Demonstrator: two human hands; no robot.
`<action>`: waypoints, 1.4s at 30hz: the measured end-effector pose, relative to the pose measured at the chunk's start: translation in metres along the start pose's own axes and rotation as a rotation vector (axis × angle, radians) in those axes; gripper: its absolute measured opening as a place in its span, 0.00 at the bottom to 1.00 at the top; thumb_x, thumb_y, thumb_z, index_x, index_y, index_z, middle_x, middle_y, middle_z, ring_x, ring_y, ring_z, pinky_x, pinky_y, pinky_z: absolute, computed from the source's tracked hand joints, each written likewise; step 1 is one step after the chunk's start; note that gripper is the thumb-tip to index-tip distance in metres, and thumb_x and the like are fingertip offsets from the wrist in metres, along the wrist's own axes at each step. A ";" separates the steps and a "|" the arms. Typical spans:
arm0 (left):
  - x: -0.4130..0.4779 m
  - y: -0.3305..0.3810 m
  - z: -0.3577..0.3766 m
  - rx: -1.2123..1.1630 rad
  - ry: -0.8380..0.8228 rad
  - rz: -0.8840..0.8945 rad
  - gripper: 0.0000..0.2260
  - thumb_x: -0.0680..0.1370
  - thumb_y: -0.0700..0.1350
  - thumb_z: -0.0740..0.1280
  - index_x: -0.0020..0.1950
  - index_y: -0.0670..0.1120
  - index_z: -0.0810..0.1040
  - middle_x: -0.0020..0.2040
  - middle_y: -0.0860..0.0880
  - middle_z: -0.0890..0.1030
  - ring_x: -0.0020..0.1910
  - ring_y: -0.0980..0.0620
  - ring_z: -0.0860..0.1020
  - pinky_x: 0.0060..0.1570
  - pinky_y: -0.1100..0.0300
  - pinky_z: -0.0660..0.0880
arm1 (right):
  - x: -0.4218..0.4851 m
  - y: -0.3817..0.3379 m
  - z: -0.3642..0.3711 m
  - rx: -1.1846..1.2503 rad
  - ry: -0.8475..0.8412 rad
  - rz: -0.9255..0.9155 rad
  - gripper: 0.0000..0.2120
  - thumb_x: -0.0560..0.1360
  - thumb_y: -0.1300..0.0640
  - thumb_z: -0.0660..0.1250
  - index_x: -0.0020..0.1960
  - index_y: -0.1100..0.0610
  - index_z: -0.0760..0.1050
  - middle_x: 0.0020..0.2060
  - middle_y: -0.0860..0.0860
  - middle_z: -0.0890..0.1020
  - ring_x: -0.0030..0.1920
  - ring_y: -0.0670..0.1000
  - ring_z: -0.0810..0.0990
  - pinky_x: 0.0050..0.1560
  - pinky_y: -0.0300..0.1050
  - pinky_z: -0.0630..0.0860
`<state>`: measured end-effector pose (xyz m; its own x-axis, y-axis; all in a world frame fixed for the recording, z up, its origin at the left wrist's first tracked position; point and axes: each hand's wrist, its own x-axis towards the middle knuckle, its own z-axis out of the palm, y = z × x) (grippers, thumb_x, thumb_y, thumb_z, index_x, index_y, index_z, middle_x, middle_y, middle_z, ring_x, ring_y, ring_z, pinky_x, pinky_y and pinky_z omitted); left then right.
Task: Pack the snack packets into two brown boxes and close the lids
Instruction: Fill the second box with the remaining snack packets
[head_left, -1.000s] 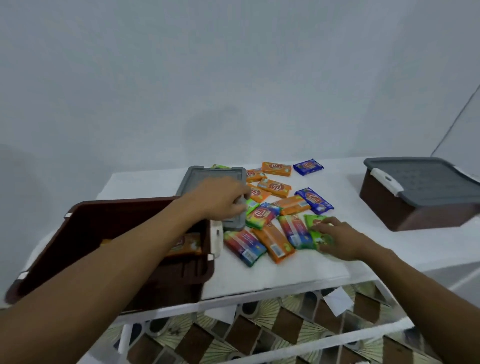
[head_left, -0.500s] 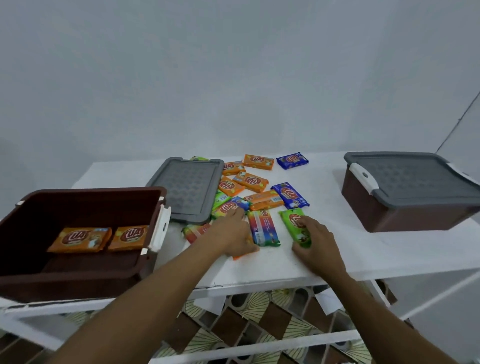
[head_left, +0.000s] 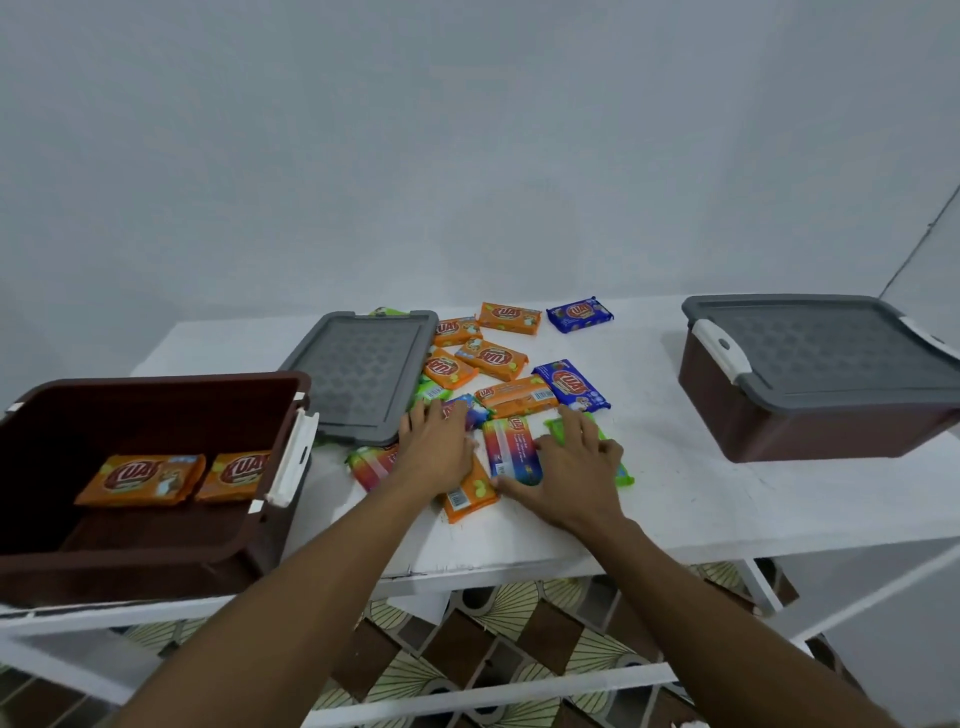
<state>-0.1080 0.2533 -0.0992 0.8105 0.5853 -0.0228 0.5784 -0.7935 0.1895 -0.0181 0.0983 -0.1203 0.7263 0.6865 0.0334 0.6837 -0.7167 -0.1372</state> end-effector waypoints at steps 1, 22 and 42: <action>0.004 -0.001 -0.004 -0.001 -0.020 -0.012 0.22 0.81 0.51 0.60 0.73 0.50 0.59 0.75 0.43 0.63 0.74 0.41 0.58 0.73 0.46 0.56 | 0.002 -0.001 -0.003 -0.003 -0.017 0.018 0.42 0.65 0.21 0.56 0.67 0.49 0.72 0.79 0.53 0.51 0.78 0.57 0.47 0.71 0.65 0.52; 0.014 -0.023 -0.119 -0.164 -0.137 0.096 0.24 0.69 0.53 0.74 0.61 0.44 0.76 0.56 0.46 0.79 0.51 0.48 0.77 0.53 0.53 0.77 | 0.035 -0.007 -0.058 0.993 -0.208 0.424 0.17 0.79 0.56 0.64 0.67 0.55 0.69 0.55 0.55 0.79 0.48 0.53 0.83 0.48 0.54 0.83; -0.052 -0.298 -0.186 -0.315 -0.433 0.100 0.04 0.79 0.45 0.67 0.53 0.48 0.75 0.51 0.46 0.83 0.44 0.51 0.81 0.45 0.56 0.77 | 0.050 -0.260 -0.140 0.807 -0.530 -0.422 0.10 0.76 0.62 0.69 0.56 0.60 0.74 0.47 0.59 0.84 0.49 0.57 0.83 0.53 0.56 0.78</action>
<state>-0.3400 0.4907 0.0285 0.8627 0.3345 -0.3793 0.4947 -0.7142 0.4951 -0.1499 0.3023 0.0557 0.1835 0.9667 -0.1783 0.4828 -0.2466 -0.8403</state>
